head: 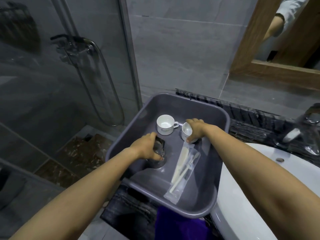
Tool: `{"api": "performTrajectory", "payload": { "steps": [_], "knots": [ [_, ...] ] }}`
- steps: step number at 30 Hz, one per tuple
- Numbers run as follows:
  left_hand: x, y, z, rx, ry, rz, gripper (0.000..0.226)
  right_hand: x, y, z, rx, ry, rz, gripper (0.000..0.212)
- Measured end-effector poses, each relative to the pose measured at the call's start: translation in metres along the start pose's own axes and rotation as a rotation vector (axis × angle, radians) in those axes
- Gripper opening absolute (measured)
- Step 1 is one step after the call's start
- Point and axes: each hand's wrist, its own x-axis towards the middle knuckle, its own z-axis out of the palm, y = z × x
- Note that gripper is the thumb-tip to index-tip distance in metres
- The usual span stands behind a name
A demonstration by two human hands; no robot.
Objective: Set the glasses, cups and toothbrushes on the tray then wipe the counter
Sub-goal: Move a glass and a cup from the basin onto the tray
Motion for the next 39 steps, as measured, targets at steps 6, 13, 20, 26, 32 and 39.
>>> {"api": "performTrajectory", "payload": {
  "steps": [6,13,20,26,32,39],
  "knots": [
    [0.002,0.0,0.0,-0.021,0.002,-0.011,0.073,0.012,0.004,0.004,0.047,0.008,0.004,0.101],
    [0.004,0.001,-0.001,-0.02,-0.025,-0.011,0.07,0.011,0.006,0.004,0.048,0.01,0.016,0.094],
    [0.003,0.005,-0.003,-0.016,-0.035,-0.023,0.069,0.002,0.002,-0.002,0.042,0.001,0.042,0.089],
    [-0.002,0.01,-0.009,-0.021,0.0,-0.022,0.069,-0.024,0.002,-0.019,0.068,0.023,0.053,0.091],
    [-0.006,0.022,-0.02,-0.01,-0.02,0.045,0.067,-0.063,0.006,-0.041,0.128,0.034,0.03,0.079],
    [-0.006,0.054,-0.042,0.038,-0.022,0.181,0.066,-0.114,0.009,-0.062,0.172,0.034,0.048,0.066]
  ]
}}
